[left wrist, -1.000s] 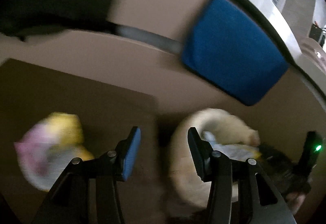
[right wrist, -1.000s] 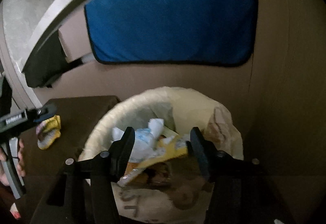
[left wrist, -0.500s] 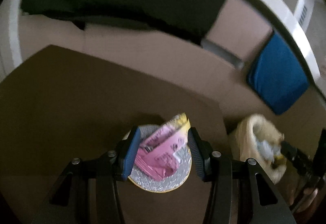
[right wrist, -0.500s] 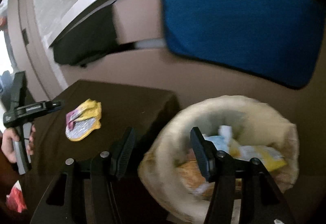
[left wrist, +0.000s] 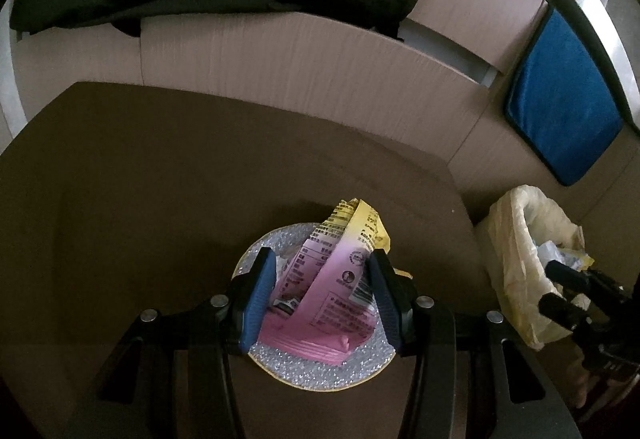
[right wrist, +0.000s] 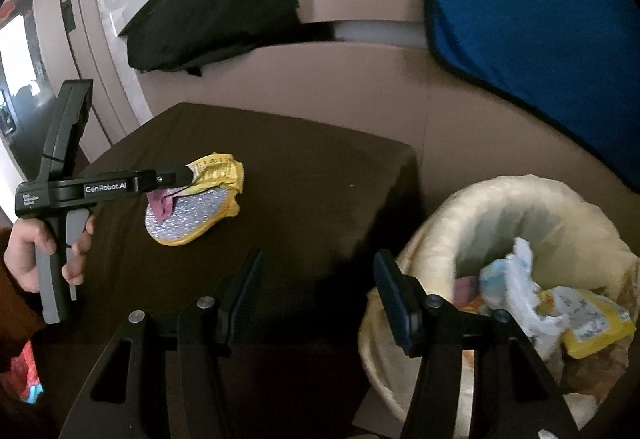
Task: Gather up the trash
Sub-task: 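Grasp the pink-yellow snack packet off the silver disc with the left tool, then grasp the silver glitter disc with the right tool while the left tool holds the packet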
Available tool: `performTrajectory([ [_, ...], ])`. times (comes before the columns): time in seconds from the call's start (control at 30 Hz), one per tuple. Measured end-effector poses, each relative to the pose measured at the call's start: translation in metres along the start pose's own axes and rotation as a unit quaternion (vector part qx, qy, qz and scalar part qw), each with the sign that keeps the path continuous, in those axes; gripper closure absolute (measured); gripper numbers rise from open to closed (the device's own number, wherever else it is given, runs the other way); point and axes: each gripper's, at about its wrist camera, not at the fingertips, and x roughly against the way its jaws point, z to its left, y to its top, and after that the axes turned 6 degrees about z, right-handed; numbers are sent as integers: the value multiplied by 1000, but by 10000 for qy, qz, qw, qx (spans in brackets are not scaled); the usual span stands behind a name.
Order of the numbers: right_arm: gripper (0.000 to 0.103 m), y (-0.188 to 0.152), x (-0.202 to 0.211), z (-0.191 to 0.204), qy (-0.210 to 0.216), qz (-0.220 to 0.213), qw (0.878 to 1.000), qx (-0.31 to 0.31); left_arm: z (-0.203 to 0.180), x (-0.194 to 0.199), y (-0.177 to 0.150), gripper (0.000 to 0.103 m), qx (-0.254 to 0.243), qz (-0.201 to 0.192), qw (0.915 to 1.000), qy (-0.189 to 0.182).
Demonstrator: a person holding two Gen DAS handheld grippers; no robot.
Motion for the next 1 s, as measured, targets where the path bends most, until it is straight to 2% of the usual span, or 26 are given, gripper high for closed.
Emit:
performTrajectory([
  [0.2,49,9,-10,24,109,99,9998,153,-2,-1,7,54,-3,212,9998,65],
  [0.5,49,0,-10,33,41,207,9997,136,-13,-6,6,53,-454,451,9971,399],
  [0.57,49,-2,-7,31,66,194,9998,58,-16,-5,3,54,-585,389,9963,492],
  [0.63,49,-4,-5,30,97,188,9998,-6,-10,1,1,60,-426,278,9981,348],
  [0.73,49,-5,-3,32,150,178,9997,-92,8,24,-3,61,36,82,9999,-71],
  [0.9,51,3,-15,48,498,231,9984,-160,47,77,-24,61,588,-370,9976,-39],
  [1.0,55,12,-33,64,669,342,9971,-134,70,101,-44,61,844,-509,9950,183],
])
